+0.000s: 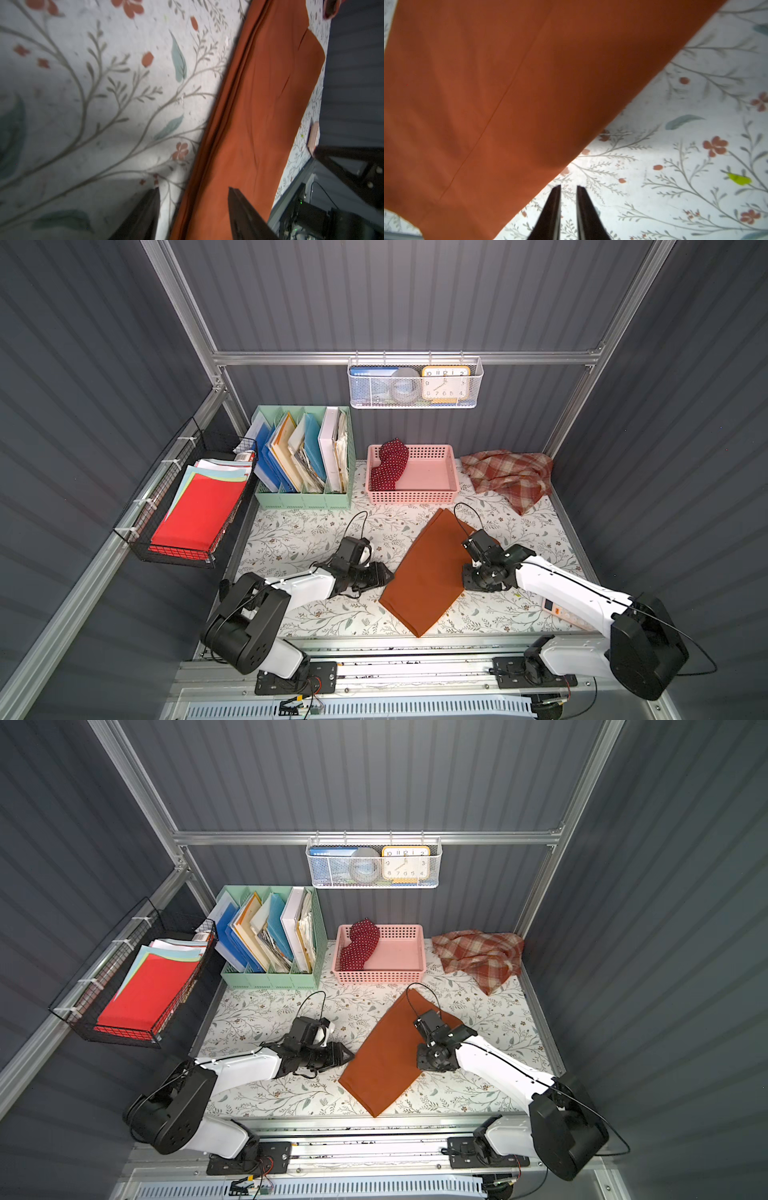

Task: Roll up the skirts
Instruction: Adjust the skirt at the center of the board.

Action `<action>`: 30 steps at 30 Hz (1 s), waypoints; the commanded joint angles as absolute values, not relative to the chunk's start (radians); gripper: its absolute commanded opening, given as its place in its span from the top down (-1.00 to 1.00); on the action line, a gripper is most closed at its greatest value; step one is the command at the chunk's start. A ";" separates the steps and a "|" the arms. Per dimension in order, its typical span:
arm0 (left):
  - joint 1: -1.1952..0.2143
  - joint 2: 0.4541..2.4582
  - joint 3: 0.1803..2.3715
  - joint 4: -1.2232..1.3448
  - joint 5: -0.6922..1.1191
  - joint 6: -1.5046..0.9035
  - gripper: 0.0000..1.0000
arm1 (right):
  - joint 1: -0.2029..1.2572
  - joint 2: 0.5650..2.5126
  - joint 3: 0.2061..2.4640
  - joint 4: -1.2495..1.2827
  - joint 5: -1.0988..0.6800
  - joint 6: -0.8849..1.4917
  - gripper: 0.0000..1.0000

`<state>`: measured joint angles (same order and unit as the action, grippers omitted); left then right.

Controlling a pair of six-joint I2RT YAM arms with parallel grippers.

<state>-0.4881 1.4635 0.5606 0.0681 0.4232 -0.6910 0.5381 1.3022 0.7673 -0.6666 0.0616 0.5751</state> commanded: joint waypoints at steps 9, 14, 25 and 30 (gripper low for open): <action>-0.580 1.496 0.457 0.066 0.435 -0.712 -0.05 | 0.437 1.572 0.815 -0.572 0.122 0.558 0.53; -0.595 1.459 0.434 0.036 0.453 -0.716 -0.02 | 0.370 1.648 0.906 -0.556 0.031 0.542 0.52; -0.680 1.401 0.375 0.107 0.554 -0.818 -0.20 | 0.311 1.844 1.130 -0.536 -0.055 0.465 0.53; -0.681 1.349 0.333 0.034 0.528 -0.823 -0.35 | 0.310 1.853 1.171 -0.556 -0.080 0.454 0.53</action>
<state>-0.6754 1.3540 0.3904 0.1986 0.5560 -0.8036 0.3134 1.8484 1.1526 -0.5488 -0.0544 0.4755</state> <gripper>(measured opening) 0.669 0.236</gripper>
